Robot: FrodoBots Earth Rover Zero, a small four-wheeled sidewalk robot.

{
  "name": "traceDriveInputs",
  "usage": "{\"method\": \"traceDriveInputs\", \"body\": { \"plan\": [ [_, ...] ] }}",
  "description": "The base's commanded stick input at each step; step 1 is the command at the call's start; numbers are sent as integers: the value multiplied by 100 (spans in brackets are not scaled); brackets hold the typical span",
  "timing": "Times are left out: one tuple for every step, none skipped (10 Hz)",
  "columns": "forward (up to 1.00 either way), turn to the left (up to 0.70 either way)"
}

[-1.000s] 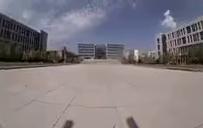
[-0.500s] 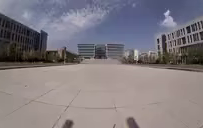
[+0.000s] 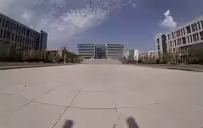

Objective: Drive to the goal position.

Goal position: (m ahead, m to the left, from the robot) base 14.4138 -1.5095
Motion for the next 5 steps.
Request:
{"method": "traceDriveInputs", "body": {
  "plan": [
    [-2, 0],
    [-10, 0],
    [-30, 0],
    [-62, 0],
    [-65, 0]
  ]
}}
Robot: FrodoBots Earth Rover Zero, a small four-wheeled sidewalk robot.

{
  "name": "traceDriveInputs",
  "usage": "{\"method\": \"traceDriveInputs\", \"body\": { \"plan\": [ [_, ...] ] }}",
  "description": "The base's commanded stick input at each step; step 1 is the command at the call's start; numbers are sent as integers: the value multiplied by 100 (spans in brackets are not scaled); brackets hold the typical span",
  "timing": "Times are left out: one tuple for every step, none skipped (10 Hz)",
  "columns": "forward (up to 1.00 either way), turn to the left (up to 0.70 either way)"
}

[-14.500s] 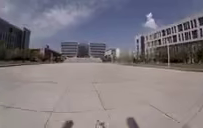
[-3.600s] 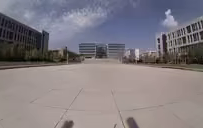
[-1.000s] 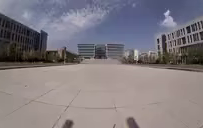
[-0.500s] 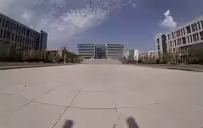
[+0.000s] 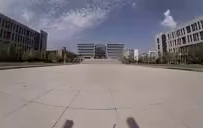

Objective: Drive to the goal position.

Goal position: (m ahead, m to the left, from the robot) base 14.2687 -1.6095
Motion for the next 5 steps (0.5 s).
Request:
{"method": "traceDriveInputs", "body": {
  "plan": [
    [-48, 0],
    [-19, 0],
    [4, 0],
    [4, 0],
    [4, 0]
  ]
}}
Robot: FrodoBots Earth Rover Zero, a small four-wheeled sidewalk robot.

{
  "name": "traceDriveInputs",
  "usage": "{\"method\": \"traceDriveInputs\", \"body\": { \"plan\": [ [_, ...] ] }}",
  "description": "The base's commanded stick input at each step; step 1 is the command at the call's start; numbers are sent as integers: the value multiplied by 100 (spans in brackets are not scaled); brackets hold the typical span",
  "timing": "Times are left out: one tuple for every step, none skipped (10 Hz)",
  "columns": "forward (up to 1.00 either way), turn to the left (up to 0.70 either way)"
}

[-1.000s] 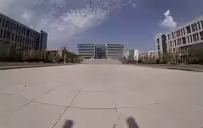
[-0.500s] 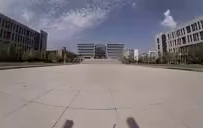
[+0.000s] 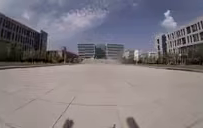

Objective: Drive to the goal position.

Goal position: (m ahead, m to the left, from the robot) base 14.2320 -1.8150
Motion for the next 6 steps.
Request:
{"method": "traceDriveInputs", "body": {
  "plan": [
    [4, 0],
    [60, 0],
    [70, 0],
    [70, 0],
    [70, 0],
    [70, 0]
  ]
}}
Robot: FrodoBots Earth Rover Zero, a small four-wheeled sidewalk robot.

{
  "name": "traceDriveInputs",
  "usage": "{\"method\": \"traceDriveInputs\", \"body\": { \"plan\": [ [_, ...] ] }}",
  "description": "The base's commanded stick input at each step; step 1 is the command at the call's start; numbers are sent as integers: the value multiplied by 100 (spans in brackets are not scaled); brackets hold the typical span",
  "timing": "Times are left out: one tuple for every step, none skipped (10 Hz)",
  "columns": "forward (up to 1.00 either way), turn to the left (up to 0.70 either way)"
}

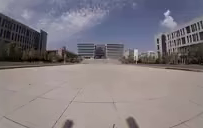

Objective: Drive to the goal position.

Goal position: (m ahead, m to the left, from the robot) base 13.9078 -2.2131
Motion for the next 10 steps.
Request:
{"method": "traceDriveInputs", "body": {
  "plan": [
    [70, 0],
    [70, 0],
    [70, 0],
    [70, 0],
    [70, 0],
    [70, 0],
    [70, 0],
    [70, 0],
    [70, 0],
    [70, 0]
  ]
}}
